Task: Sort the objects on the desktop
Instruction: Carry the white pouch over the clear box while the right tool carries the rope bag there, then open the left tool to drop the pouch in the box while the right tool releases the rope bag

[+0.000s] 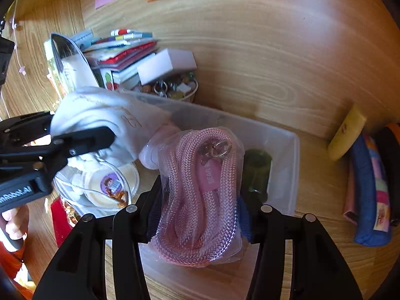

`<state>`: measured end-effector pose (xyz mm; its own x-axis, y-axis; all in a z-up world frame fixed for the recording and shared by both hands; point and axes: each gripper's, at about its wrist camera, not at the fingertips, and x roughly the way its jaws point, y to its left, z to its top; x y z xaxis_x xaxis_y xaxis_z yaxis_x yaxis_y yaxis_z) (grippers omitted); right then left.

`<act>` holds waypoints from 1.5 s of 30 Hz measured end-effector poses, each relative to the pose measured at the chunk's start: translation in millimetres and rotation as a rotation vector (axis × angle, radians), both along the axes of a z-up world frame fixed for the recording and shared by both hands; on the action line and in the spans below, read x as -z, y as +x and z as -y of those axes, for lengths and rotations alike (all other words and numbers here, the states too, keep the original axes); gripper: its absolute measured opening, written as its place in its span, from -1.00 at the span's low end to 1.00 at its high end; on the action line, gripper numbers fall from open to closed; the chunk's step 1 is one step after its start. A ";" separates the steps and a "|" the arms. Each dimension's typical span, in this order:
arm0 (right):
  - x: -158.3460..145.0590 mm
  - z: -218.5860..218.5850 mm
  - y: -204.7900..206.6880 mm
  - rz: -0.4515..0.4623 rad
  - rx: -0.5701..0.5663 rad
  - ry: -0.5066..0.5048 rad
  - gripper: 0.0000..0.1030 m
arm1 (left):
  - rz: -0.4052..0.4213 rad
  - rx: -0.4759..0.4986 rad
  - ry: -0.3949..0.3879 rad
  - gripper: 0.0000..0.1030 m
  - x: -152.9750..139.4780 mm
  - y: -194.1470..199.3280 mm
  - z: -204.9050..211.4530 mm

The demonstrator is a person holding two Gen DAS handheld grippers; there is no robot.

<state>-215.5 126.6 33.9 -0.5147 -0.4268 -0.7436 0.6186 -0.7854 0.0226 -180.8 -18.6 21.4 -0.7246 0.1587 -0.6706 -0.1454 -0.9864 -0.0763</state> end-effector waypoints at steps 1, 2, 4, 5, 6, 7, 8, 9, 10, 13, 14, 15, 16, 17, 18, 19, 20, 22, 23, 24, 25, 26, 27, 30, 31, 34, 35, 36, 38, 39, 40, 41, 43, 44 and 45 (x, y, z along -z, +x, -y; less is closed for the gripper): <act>1.7 0.3 -0.3 0.005 -0.001 0.002 -0.07 | 0.002 0.002 -0.004 -0.27 1.1 -0.4 -0.5; 3.1 0.8 -0.1 0.007 -0.003 0.004 -0.07 | 0.005 0.002 -0.008 -0.25 2.3 -0.9 -0.8; 3.9 2.1 1.8 -0.004 -0.003 0.016 -0.07 | 0.010 0.001 -0.012 -0.22 3.7 -1.5 -0.8; 4.5 2.7 2.9 -0.005 -0.006 0.018 -0.07 | 0.011 0.000 -0.014 -0.19 4.2 -1.6 -0.8; 4.8 3.6 3.6 -0.010 -0.006 0.022 -0.07 | 0.013 0.002 -0.013 -0.17 4.8 -1.6 -0.3; 4.9 3.8 4.0 -0.011 -0.008 0.021 -0.07 | 0.017 0.002 -0.014 -0.15 5.9 -2.1 -0.3; 5.2 3.9 3.8 -0.010 -0.010 0.022 -0.07 | 0.018 -0.003 -0.019 -0.09 7.1 -2.4 -0.2; 5.5 4.1 3.6 -0.011 -0.013 0.022 -0.06 | 0.020 -0.007 -0.026 -0.01 8.1 -2.4 -0.7; 5.8 3.8 3.5 -0.012 -0.014 0.022 -0.06 | 0.021 -0.009 -0.034 0.00 8.7 -2.0 -1.3; 5.3 3.6 4.3 -0.028 -0.012 0.031 -0.01 | 0.016 -0.005 -0.044 0.04 8.2 -0.1 -2.6; 5.0 4.3 4.6 -0.036 -0.014 0.036 -0.01 | 0.016 -0.004 -0.044 0.10 7.9 0.3 -2.4; 4.5 5.1 4.8 -0.044 -0.013 0.044 -0.01 | 0.017 0.001 -0.040 0.14 7.4 0.7 -2.1; 3.9 5.5 5.4 -0.054 -0.010 0.051 -0.01 | 0.018 0.005 -0.034 0.15 6.8 0.9 -1.6; 3.0 5.6 6.5 -0.062 -0.010 0.053 -0.01 | 0.019 0.007 -0.029 0.17 6.0 1.3 -1.0; 1.9 5.8 7.2 -0.066 -0.012 0.052 -0.01 | 0.019 0.012 -0.022 0.23 5.2 1.9 -0.8; 0.8 5.7 8.1 -0.069 -0.012 0.051 0.00 | 0.020 0.020 -0.016 0.27 4.7 2.0 -1.2; -0.1 5.9 8.6 -0.068 -0.014 0.048 0.01 | 0.019 0.022 -0.014 0.31 4.2 2.6 -1.7; -1.7 6.6 10.7 -0.076 -0.017 0.051 0.03 | 0.012 0.021 -0.022 0.31 2.7 4.5 -3.2; -2.5 7.0 12.2 -0.085 -0.014 0.059 0.06 | 0.009 0.023 -0.022 0.31 1.6 5.8 -3.7; -3.2 7.5 13.9 -0.093 -0.012 0.066 0.07 | 0.007 0.025 -0.017 0.32 0.5 6.9 -3.6; -4.1 8.1 15.3 -0.098 -0.012 0.069 0.08 | 0.005 0.027 -0.012 0.32 -0.6 8.0 -3.4; -5.3 8.4 16.8 -0.100 -0.012 0.071 0.09 | 0.004 0.027 -0.009 0.33 -1.7 9.1 -2.8; -6.3 8.7 18.3 -0.103 -0.014 0.071 0.09 | 0.002 0.026 -0.008 0.33 -3.2 10.1 -2.4; -11.5 7.8 24.5 -0.126 -0.004 0.083 0.20 | -0.004 0.023 -0.001 0.39 -8.1 14.6 -0.5; -13.8 6.4 27.1 -0.136 0.004 0.084 0.34 | -0.008 0.022 0.003 0.44 -10.0 16.8 0.5; -20.3 1.0 34.9 -0.155 0.019 0.073 0.46 | -0.031 0.017 0.000 0.55 -16.1 26.7 2.1; -22.3 -1.0 37.3 -0.159 0.026 0.072 0.47 | -0.037 0.015 -0.007 0.58 -17.8 30.1 2.1; -24.0 -2.3 39.6 -0.164 0.036 0.073 0.48 | -0.043 0.015 -0.010 0.65 -19.3 33.6 2.0; -26.9 -5.0 44.6 -0.172 0.053 0.075 0.56 | -0.048 0.016 -0.010 0.73 -21.6 41.0 3.0; -28.3 -6.3 47.3 -0.176 0.057 0.074 0.57 | -0.051 0.018 -0.011 0.75 -22.6 45.0 3.2; -29.7 -7.5 50.3 -0.178 0.060 0.075 0.58 | -0.054 0.020 -0.016 0.75 -23.2 48.4 3.3; -31.1 -8.3 52.9 -0.180 0.062 0.076 0.58 | -0.056 0.022 -0.024 0.75 -23.7 52.4 3.2; -33.8 -10.5 60.0 -0.187 0.063 0.076 0.58 | -0.059 0.018 -0.040 0.75 -24.3 58.8 2.9; -34.8 -11.2 63.2 -0.189 0.063 0.076 0.58 | -0.057 0.019 -0.043 0.76 -24.5 62.4 3.4; -35.7 -11.6 66.4 -0.191 0.064 0.076 0.58 | -0.055 0.021 -0.043 0.77 -24.4 65.4 4.2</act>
